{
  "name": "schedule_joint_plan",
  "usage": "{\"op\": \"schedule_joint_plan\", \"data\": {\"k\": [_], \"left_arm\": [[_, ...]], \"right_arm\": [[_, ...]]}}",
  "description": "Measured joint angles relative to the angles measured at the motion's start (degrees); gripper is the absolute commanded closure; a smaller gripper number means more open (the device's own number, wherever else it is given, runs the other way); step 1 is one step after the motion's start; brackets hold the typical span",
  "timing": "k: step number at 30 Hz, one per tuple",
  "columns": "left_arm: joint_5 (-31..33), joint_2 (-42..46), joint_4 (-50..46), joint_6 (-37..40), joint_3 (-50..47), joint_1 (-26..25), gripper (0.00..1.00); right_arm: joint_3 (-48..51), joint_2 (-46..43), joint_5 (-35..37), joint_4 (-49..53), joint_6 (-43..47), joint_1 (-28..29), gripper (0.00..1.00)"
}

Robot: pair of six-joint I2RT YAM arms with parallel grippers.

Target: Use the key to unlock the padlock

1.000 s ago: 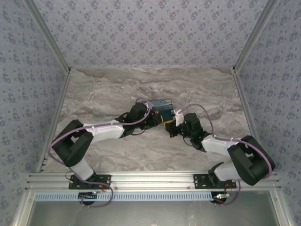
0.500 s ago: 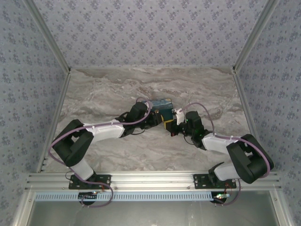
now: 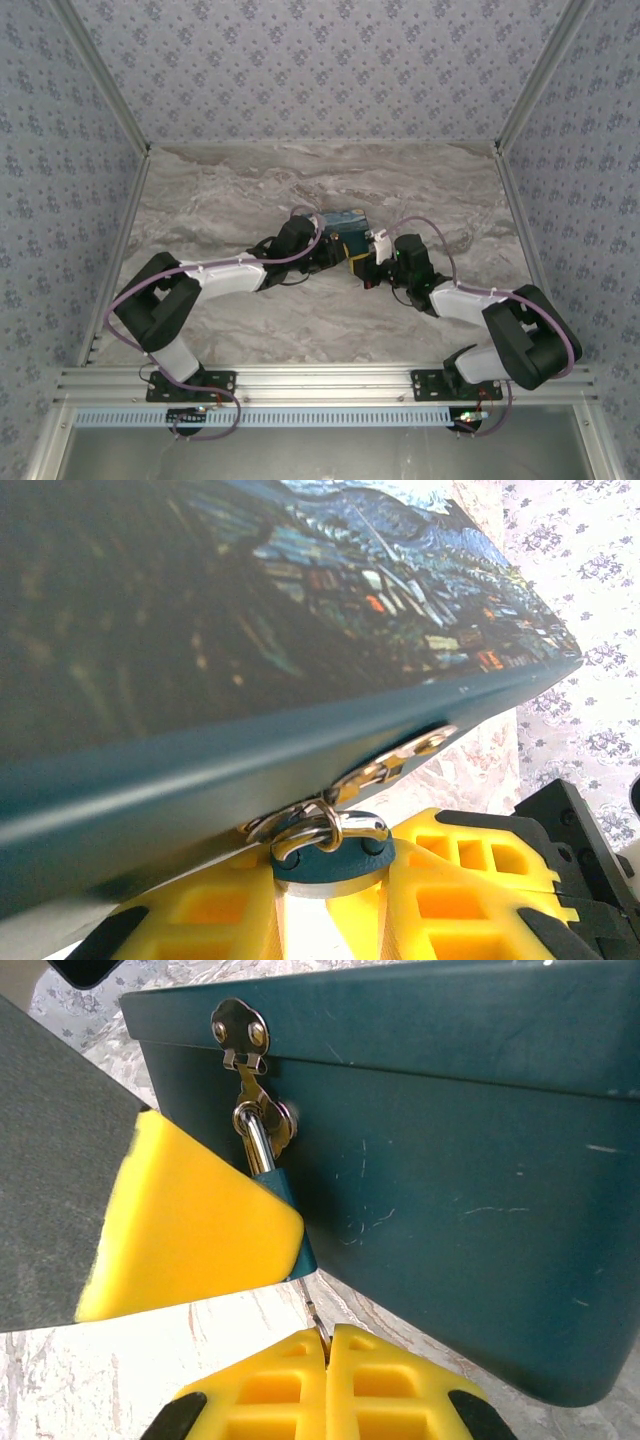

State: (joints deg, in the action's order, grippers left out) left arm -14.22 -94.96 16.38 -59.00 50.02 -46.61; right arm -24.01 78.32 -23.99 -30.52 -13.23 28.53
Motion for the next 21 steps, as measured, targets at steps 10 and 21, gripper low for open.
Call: {"op": "schedule_joint_plan", "data": {"k": [10, 21], "left_arm": [[-0.11, 0.0, -2.58, 0.0, 0.85, 0.0, 0.77], [-0.07, 0.0, -4.39, -0.2, 1.6, 0.11, 0.77]], "right_arm": [[-0.79, 0.0, 2.91, 2.19, 5.16, 1.4, 1.0], [-0.79, -0.35, 8.46, 2.49, 7.69, 4.17, 1.0]]}}
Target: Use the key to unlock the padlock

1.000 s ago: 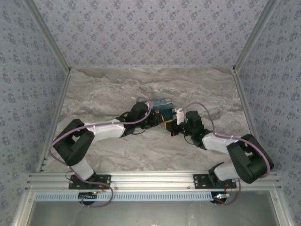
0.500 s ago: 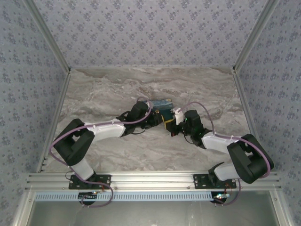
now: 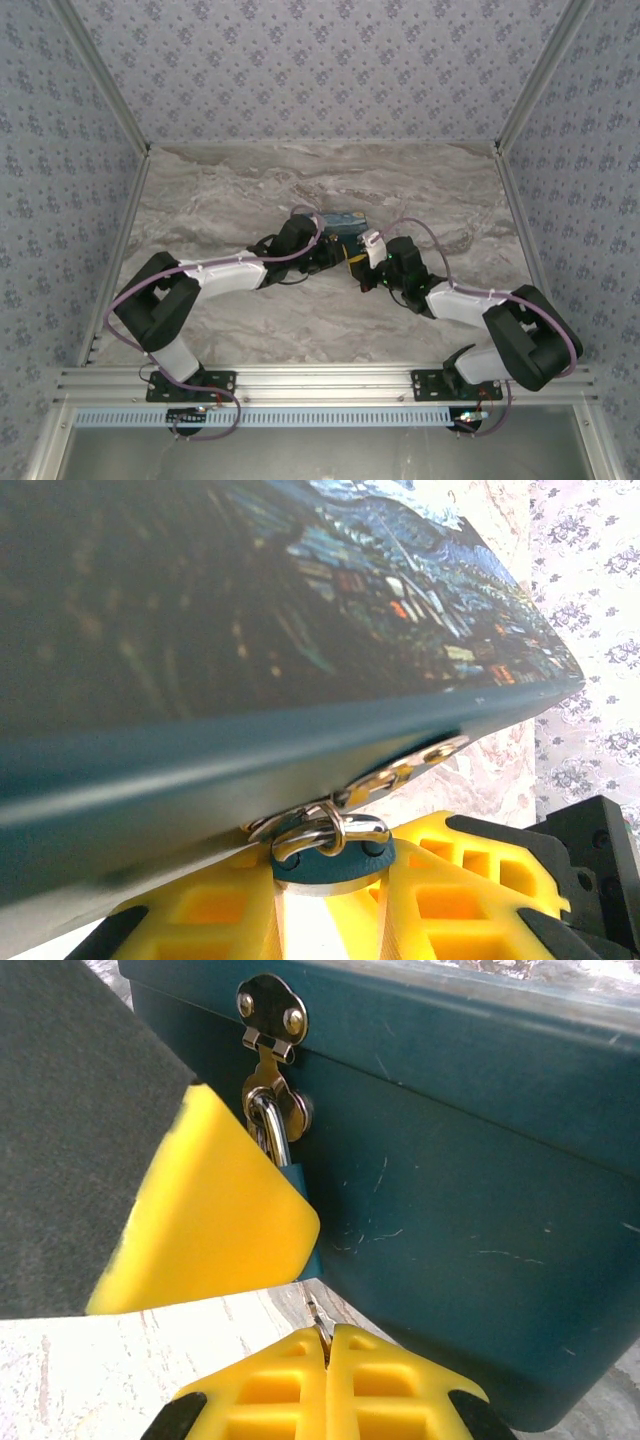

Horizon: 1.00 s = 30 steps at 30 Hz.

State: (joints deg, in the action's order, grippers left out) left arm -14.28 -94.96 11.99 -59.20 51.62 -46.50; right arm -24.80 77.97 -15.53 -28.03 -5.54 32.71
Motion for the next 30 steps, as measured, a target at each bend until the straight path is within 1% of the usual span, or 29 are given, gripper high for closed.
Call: {"op": "schedule_joint_plan", "data": {"k": [7, 12, 22, 30], "left_arm": [[0.2, 0.0, -0.7, -0.46, 0.74, 0.11, 0.77], [0.15, 0.0, -0.74, -0.5, 0.98, 0.11, 0.77], [-0.13, -0.04, -0.68, -0.9, 1.4, 0.11, 0.77], [-0.7, -0.39, -0.83, -0.81, 1.84, 0.11, 0.77]], "right_arm": [[0.0, -1.03, 5.16, 0.07, 1.55, 2.03, 1.0], [0.24, -1.51, 5.6, -0.22, 1.51, 2.03, 1.0], [0.61, -1.51, -1.14, -1.42, -0.22, -1.27, 1.0], [0.61, -1.75, -4.52, -0.85, -0.94, -3.08, 1.0]]}}
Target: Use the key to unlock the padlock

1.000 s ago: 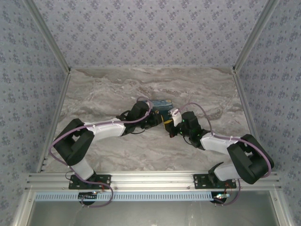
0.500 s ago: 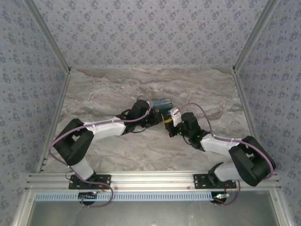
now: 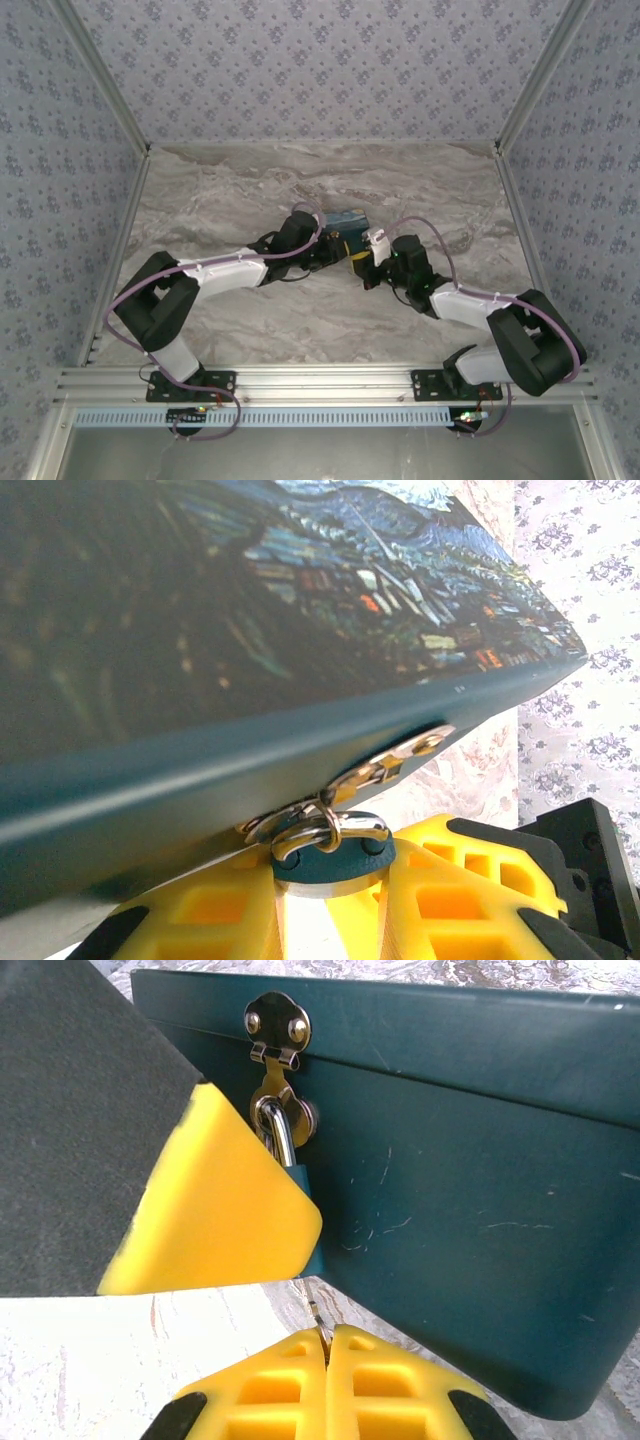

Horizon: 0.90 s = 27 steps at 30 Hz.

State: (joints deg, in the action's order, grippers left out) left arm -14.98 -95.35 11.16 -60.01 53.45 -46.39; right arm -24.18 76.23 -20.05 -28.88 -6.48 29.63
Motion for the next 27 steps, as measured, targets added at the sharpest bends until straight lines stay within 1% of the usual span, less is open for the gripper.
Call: {"op": "schedule_joint_plan", "data": {"k": [5, 10, 27], "left_arm": [[-0.68, -0.37, 0.59, 0.17, 0.11, -0.02, 0.77], [-0.83, -0.48, -0.13, 0.59, 0.11, -0.02, 0.77], [-0.9, -0.48, -0.9, 1.03, 0.13, -0.02, 0.77]], "right_arm": [[-0.02, 0.48, -4.74, -0.02, -1.99, -2.36, 1.0], [-0.11, 1.77, -7.45, -0.46, -3.43, -2.97, 1.0], [0.44, 1.79, -6.84, -1.11, -3.54, -2.6, 1.0]]}}
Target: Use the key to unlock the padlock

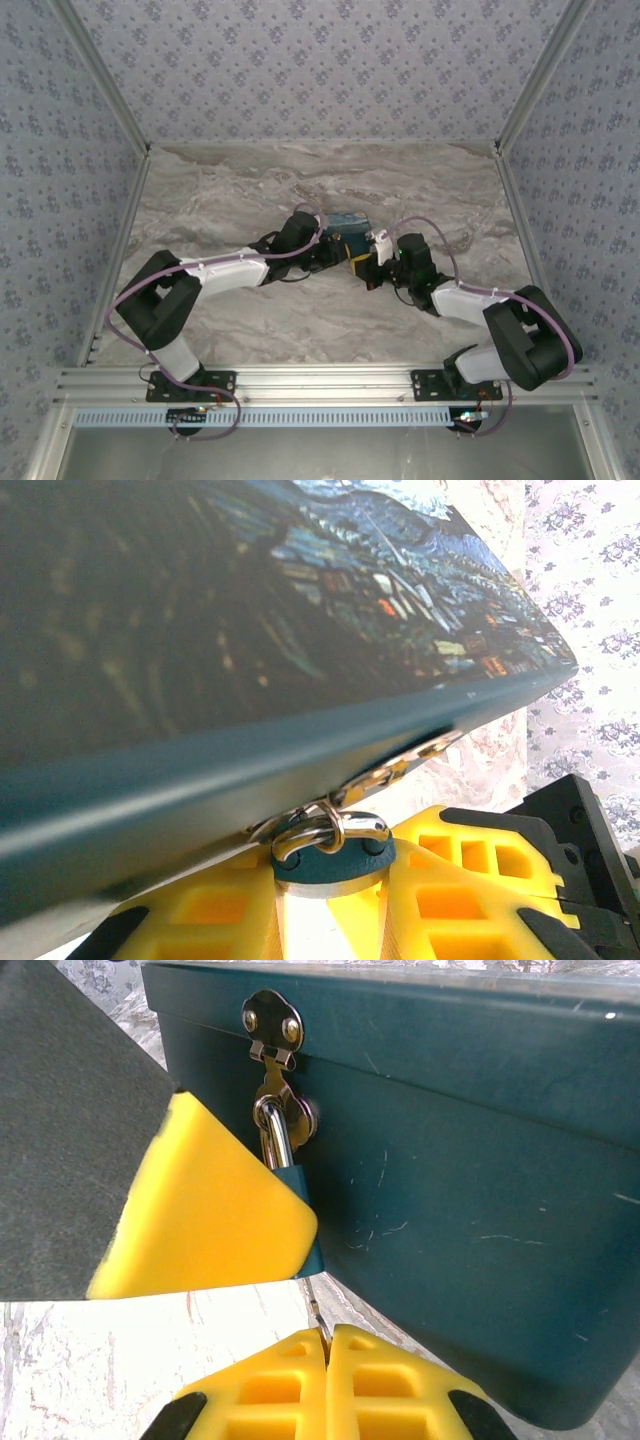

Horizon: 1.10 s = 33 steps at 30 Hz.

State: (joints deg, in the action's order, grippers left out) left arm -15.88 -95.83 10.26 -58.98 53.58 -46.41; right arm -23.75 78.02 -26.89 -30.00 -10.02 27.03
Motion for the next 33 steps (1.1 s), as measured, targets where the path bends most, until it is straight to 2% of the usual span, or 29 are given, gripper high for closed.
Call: {"op": "schedule_joint_plan", "data": {"k": [33], "left_arm": [[0.79, 0.15, 0.04, 0.85, 0.0, 1.11, 0.77]], "right_arm": [[-6.34, 2.99, -2.12, 6.27, 0.31, -0.17, 1.0]]}}
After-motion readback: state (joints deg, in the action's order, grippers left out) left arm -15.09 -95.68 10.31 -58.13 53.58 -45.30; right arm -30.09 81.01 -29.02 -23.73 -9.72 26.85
